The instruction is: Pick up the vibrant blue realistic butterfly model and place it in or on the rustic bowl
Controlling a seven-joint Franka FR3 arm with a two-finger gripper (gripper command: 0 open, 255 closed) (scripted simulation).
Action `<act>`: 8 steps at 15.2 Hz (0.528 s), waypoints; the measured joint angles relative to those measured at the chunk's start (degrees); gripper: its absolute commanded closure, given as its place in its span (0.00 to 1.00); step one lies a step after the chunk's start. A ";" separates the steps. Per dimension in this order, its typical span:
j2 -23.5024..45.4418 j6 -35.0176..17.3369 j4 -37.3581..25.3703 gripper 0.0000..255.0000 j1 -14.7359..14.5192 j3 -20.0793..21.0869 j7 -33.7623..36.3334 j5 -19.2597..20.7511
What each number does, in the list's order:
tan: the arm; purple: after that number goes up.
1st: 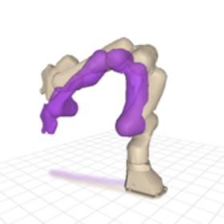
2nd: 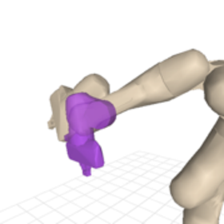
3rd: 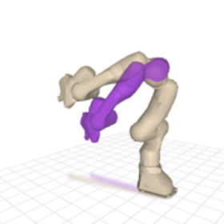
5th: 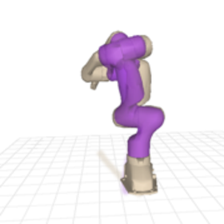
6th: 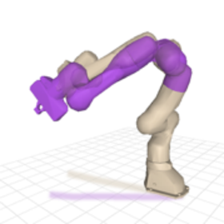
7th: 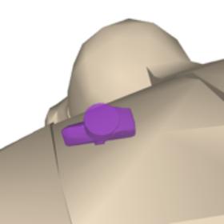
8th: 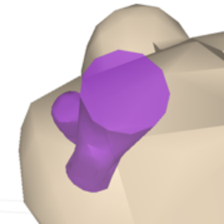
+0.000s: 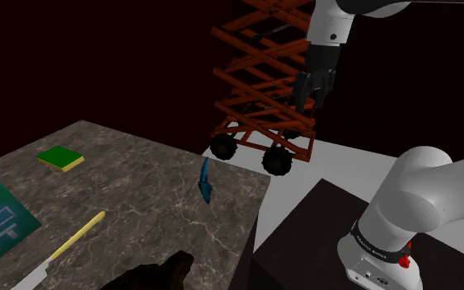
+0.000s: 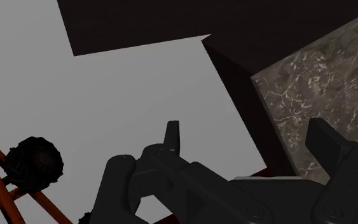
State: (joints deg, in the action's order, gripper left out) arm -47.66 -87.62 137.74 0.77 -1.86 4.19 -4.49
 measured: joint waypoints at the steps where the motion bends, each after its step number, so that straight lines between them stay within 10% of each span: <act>1: 0.00 0.00 0.00 0.00 0.00 0.00 0.00 0.00; 8: 6.75 -5.07 -0.92 0.00 -2.53 7.84 7.62 -4.49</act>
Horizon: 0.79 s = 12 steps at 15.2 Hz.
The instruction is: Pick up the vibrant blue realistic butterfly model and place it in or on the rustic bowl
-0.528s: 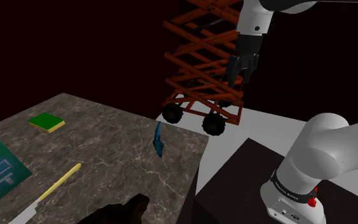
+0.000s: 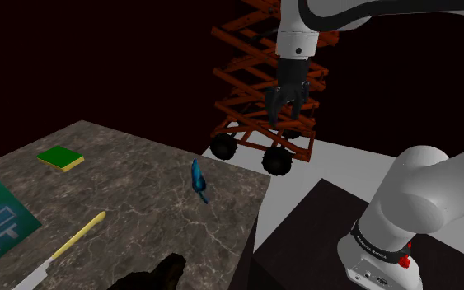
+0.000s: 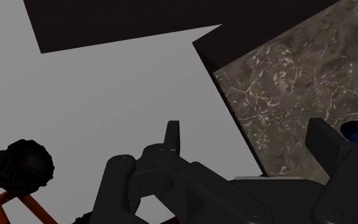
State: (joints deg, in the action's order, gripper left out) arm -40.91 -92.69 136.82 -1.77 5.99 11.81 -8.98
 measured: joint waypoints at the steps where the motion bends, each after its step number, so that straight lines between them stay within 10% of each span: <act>1: 0.94 -0.60 -0.20 0.00 -0.35 1.13 1.15 -0.55; 12: 19.11 -9.42 -8.23 0.00 -3.07 14.34 15.25 -3.44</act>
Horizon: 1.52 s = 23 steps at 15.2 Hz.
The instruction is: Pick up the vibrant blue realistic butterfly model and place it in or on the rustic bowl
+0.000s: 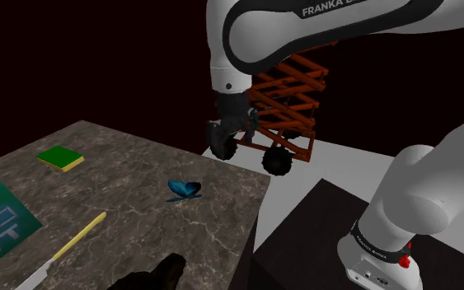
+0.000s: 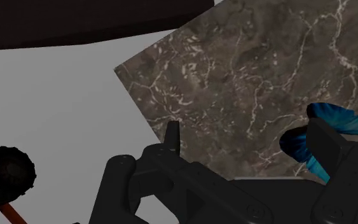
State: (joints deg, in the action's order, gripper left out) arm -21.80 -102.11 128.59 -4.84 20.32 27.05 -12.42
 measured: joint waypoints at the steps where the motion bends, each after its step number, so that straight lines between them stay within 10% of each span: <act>1: 1.67 -0.60 -0.86 0.00 -0.09 0.86 1.09 0.22; 9: 17.51 -4.70 -10.64 0.00 -1.74 7.65 11.76 4.51; 22: 19.16 -10.06 -6.80 0.00 -2.20 8.30 12.49 4.87; 23: 19.16 -10.06 -6.79 1.00 -2.20 8.30 12.49 4.87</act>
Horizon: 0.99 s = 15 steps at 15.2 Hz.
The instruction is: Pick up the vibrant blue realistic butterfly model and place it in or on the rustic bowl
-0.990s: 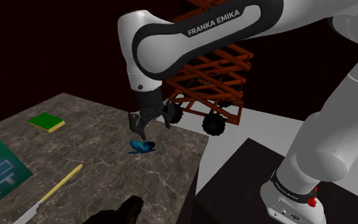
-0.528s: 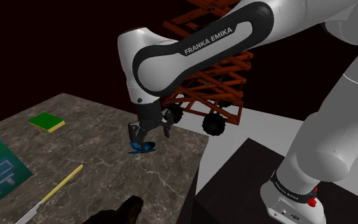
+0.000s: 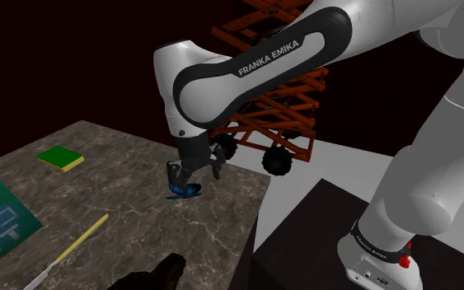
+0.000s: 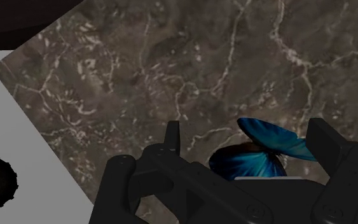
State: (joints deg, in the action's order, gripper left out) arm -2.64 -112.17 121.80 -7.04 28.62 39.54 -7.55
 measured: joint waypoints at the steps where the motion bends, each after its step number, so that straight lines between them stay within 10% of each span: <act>1: 0.00 0.00 0.00 1.00 0.00 0.00 0.00 0.00; 9: 0.00 0.00 0.00 1.00 0.00 0.00 0.00 0.00; 10: 0.00 0.00 0.00 0.00 0.00 0.00 0.00 0.00; 15: 4.48 -4.12 -3.44 0.00 0.61 -0.67 -9.67 2.76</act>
State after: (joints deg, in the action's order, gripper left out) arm 1.84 -116.29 118.36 -6.43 27.96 29.87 -4.79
